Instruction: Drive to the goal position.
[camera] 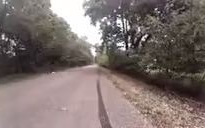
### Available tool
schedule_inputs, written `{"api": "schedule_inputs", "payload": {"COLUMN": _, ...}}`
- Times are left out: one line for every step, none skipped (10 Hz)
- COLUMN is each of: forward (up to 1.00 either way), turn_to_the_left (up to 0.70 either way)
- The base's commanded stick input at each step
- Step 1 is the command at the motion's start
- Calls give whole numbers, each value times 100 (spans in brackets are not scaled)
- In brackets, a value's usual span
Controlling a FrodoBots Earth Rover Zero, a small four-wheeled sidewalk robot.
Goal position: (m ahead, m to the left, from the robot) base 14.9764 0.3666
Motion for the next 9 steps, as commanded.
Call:
{"api": "schedule_inputs", "payload": {"forward": 70, "turn_to_the_left": 0}}
{"api": "schedule_inputs", "payload": {"forward": 70, "turn_to_the_left": 0}}
{"api": "schedule_inputs", "payload": {"forward": 70, "turn_to_the_left": 0}}
{"api": "schedule_inputs", "payload": {"forward": 70, "turn_to_the_left": 0}}
{"api": "schedule_inputs", "payload": {"forward": 70, "turn_to_the_left": 0}}
{"api": "schedule_inputs", "payload": {"forward": 70, "turn_to_the_left": 0}}
{"api": "schedule_inputs", "payload": {"forward": 70, "turn_to_the_left": 0}}
{"api": "schedule_inputs", "payload": {"forward": 70, "turn_to_the_left": 0}}
{"api": "schedule_inputs", "payload": {"forward": 70, "turn_to_the_left": 0}}
